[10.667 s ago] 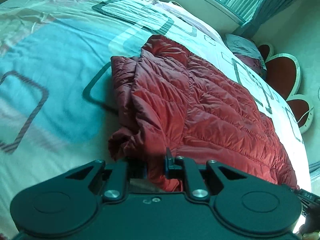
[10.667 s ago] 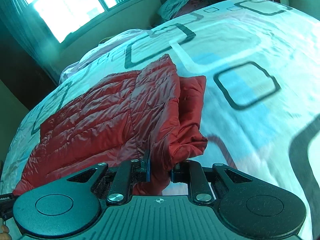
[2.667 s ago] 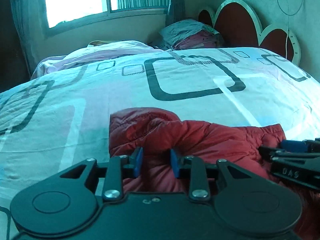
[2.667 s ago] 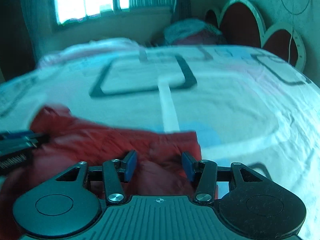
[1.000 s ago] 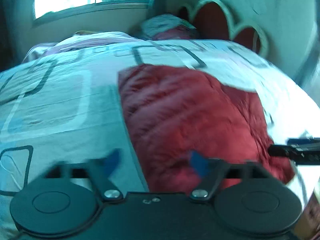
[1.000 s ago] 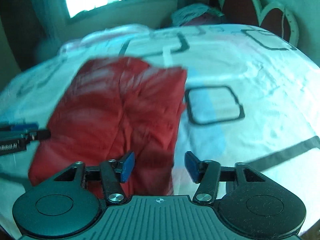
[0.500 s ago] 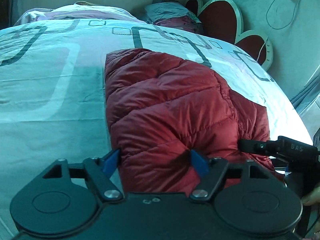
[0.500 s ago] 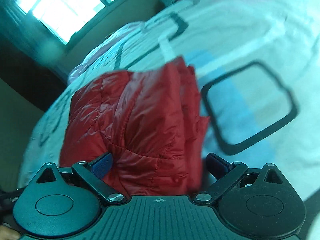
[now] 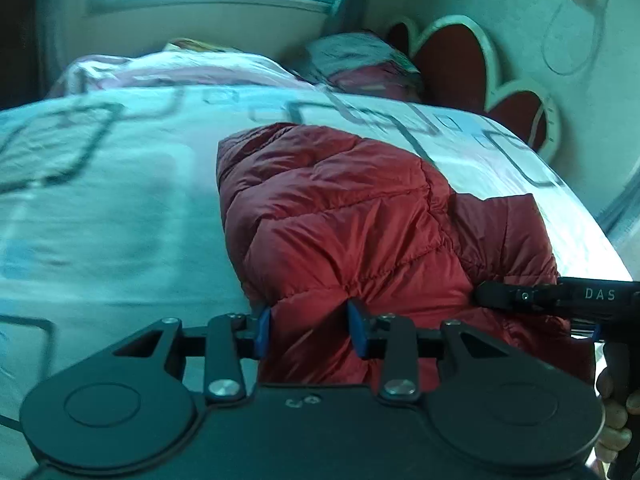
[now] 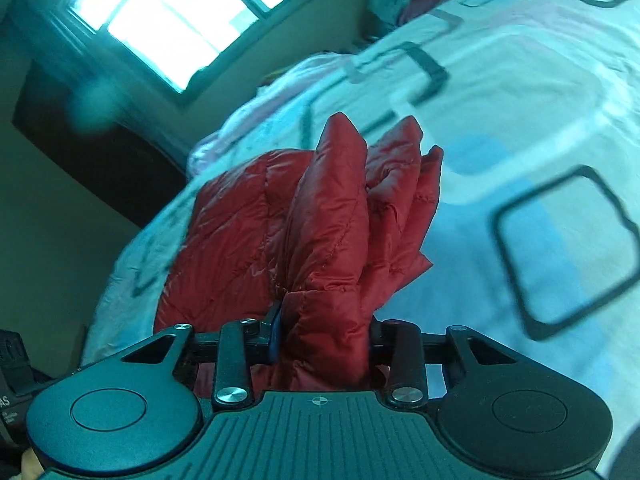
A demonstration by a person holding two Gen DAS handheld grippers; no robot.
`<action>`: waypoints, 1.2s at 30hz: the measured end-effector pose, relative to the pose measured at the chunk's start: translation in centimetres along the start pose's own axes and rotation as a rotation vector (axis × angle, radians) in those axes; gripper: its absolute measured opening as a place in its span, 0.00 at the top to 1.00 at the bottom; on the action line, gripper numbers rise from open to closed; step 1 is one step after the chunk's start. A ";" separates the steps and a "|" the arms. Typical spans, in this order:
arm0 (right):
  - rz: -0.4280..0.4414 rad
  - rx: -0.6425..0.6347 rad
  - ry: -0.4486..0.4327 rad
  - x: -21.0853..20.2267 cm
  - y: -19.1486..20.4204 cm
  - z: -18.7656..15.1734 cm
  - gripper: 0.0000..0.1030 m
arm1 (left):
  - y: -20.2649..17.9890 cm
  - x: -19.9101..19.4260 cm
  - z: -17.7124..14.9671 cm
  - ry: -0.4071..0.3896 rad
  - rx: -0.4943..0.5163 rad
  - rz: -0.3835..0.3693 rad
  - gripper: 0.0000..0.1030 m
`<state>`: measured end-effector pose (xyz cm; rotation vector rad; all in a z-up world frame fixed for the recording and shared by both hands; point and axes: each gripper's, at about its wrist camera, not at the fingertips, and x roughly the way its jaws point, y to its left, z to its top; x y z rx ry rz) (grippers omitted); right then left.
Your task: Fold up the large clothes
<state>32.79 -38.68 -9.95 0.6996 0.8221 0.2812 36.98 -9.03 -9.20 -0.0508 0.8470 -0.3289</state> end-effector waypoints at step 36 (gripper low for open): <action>-0.045 -0.135 0.060 34.3 29.4 -8.7 0.51 | 36.4 -2.6 2.1 -0.106 0.110 0.328 0.81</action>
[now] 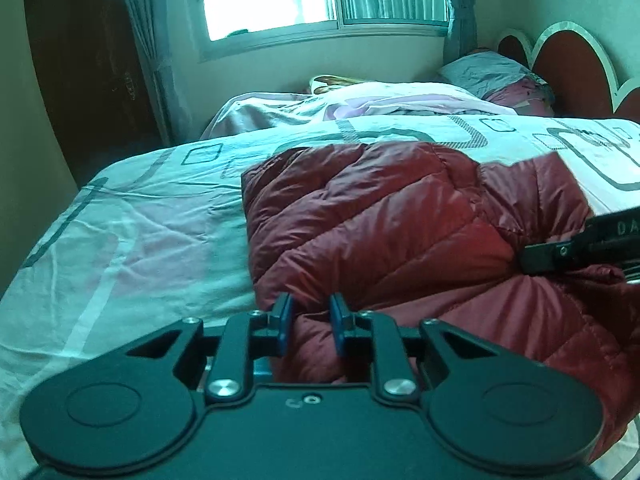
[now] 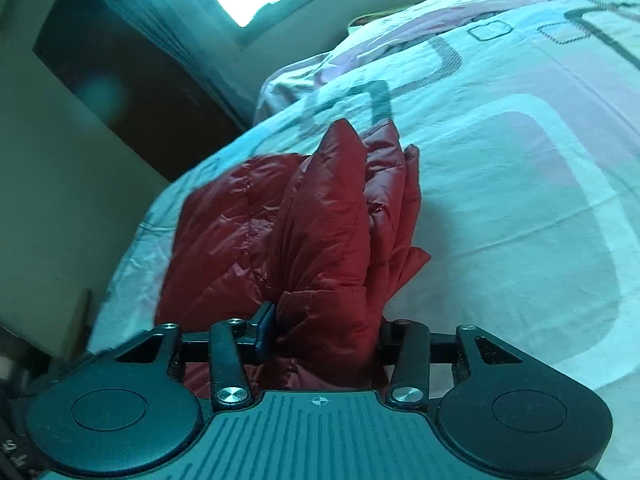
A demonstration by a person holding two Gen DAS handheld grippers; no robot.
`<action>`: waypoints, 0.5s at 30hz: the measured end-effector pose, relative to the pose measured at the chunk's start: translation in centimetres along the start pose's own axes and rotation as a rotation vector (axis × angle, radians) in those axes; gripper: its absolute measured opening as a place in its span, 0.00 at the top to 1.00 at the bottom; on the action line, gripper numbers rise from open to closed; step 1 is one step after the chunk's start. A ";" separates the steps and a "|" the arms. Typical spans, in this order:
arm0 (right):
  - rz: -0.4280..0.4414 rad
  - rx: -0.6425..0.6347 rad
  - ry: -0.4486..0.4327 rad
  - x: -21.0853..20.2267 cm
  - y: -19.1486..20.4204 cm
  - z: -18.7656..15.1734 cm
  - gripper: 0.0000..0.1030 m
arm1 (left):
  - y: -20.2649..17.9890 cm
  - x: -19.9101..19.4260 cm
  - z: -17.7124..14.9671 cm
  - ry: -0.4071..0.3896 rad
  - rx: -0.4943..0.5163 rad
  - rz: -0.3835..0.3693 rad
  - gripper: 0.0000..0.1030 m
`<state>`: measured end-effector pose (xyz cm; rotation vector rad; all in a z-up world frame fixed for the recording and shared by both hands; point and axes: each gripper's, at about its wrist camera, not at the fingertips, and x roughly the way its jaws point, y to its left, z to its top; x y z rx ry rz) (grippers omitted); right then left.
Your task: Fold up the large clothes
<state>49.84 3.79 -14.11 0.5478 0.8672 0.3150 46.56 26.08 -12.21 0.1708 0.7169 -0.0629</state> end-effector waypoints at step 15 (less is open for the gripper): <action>-0.183 -0.141 -0.225 -6.2 3.4 1.6 0.33 | 1.5 -0.2 2.4 -0.039 -0.018 0.027 0.43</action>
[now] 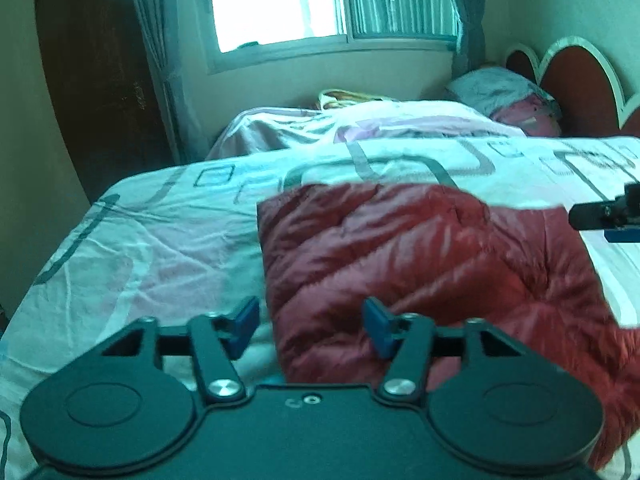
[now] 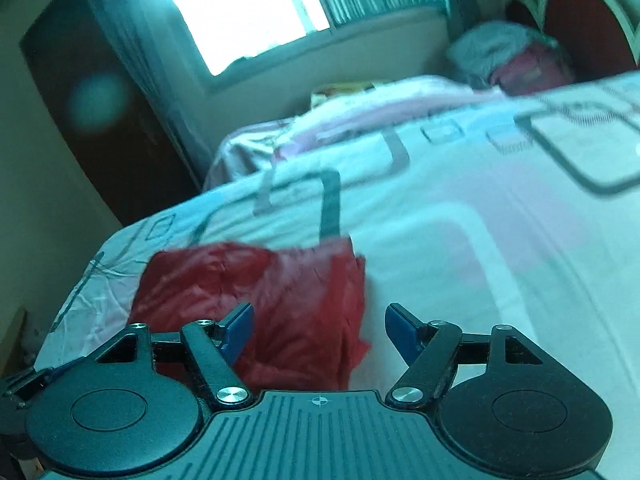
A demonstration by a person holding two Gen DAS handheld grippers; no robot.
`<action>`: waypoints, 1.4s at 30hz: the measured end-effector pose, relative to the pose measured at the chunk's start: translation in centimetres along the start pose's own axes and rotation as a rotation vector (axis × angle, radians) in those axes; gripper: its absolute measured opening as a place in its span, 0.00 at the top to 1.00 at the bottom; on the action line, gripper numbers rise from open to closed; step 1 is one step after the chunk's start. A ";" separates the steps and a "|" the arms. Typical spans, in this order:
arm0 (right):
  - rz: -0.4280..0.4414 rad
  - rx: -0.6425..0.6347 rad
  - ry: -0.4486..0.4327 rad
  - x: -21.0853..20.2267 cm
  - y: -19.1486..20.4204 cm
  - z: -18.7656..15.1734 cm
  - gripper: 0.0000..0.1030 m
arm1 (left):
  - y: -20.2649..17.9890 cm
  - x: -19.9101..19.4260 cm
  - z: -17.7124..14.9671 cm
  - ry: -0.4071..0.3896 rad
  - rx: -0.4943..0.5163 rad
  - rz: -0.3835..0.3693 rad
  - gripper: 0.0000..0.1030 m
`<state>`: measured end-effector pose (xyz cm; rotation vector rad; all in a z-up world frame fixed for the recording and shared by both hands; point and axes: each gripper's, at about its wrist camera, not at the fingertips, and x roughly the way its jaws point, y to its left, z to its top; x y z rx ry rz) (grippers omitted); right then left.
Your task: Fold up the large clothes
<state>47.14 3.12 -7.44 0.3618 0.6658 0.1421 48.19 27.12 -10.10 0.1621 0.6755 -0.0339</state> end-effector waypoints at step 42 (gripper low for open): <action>0.073 -0.165 0.095 -9.7 2.1 -10.5 0.23 | -0.4 -14.3 -6.7 0.056 -0.216 0.109 0.11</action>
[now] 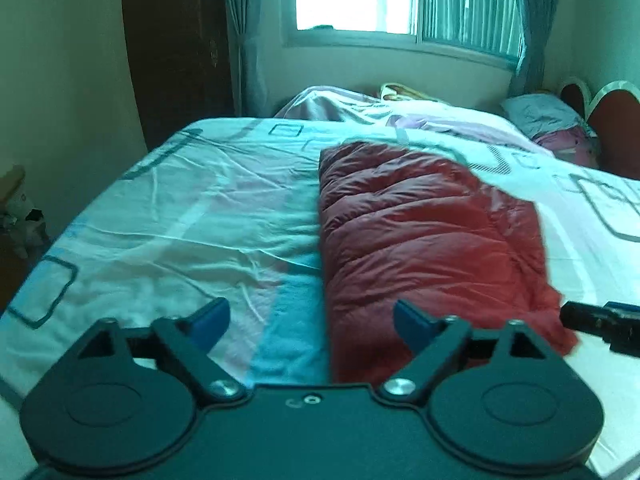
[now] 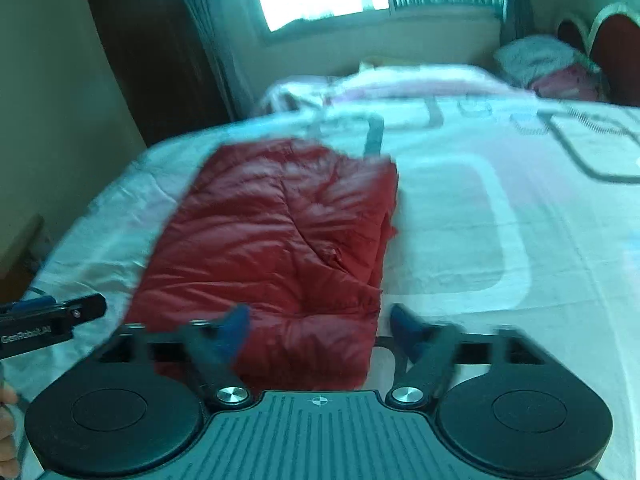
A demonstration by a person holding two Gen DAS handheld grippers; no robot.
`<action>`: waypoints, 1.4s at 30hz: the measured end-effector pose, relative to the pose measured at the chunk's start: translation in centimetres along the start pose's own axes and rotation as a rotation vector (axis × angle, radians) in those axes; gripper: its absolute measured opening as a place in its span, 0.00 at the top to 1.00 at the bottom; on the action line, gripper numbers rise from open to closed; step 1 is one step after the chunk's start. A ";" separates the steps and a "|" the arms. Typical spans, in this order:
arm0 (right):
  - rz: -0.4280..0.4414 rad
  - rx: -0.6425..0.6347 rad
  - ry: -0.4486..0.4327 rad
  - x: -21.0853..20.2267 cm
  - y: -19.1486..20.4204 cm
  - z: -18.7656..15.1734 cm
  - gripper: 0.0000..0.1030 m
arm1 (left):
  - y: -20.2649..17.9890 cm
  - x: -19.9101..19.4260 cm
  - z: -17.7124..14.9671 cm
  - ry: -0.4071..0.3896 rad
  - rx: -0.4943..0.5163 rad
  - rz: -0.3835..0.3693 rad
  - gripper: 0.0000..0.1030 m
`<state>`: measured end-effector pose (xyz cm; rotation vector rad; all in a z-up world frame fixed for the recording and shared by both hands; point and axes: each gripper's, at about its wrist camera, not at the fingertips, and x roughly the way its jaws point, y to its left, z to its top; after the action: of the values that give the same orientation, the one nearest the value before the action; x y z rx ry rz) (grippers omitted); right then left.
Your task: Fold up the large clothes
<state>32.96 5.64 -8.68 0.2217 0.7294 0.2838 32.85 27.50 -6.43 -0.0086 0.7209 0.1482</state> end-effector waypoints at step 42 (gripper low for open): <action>-0.028 -0.121 -0.359 -34.8 4.8 -13.9 0.00 | -3.7 -32.4 -11.6 -0.157 -0.069 0.109 0.00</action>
<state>-2.05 0.08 4.33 0.1420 0.3587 0.2515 1.75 18.86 5.99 -0.0236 0.5594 0.2751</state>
